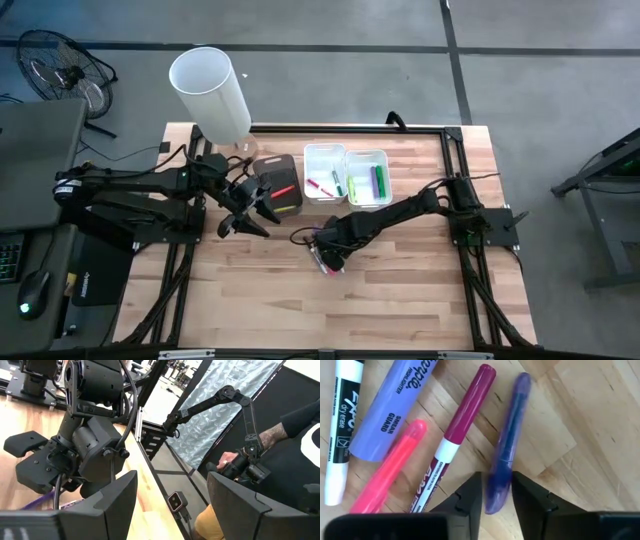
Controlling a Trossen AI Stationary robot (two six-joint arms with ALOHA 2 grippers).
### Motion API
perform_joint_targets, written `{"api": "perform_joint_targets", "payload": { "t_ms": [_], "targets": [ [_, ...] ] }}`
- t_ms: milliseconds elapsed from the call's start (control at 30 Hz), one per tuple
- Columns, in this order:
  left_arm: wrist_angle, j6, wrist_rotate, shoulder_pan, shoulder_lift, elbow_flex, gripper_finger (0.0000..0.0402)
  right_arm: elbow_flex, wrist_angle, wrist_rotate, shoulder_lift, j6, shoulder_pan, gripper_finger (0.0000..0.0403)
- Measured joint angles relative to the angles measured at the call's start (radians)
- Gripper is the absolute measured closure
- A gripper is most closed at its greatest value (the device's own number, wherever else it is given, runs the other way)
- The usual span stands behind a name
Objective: Pick & Place Markers
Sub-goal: Put the purple pen into the black bin
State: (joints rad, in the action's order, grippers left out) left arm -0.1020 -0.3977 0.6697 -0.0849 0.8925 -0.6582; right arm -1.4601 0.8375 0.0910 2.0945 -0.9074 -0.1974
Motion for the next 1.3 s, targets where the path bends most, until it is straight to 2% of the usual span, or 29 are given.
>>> {"api": "perform_joint_targets", "payload": {
  "t_ms": [100,267,600,833,1000,1300],
  "targets": [
    [0.000,0.000,-0.012,0.000,0.000,0.000,0.0163,0.000,0.002,-0.002,0.000,0.013,0.000,0.0336],
    [0.000,-0.001,-0.093,0.000,0.000,0.000,0.0163,0.000,0.012,-0.009,0.000,0.019,-0.004,0.0369],
    [-0.003,-0.002,-0.188,0.000,0.008,-0.001,0.0163,0.006,0.060,-0.019,-0.028,0.015,-0.033,0.0366],
    [-0.006,-0.002,-0.194,0.000,0.035,-0.002,0.0163,0.005,0.100,0.023,-0.121,0.007,-0.054,0.0371],
    [-0.014,-0.025,-0.219,0.000,0.069,-0.002,0.0163,0.005,0.102,0.075,-0.205,0.008,-0.066,0.0367],
    [-0.023,-0.168,-0.347,0.000,0.134,-0.002,0.0163,0.004,0.093,0.269,-0.370,-0.008,-0.081,0.0364]
  ]
}}
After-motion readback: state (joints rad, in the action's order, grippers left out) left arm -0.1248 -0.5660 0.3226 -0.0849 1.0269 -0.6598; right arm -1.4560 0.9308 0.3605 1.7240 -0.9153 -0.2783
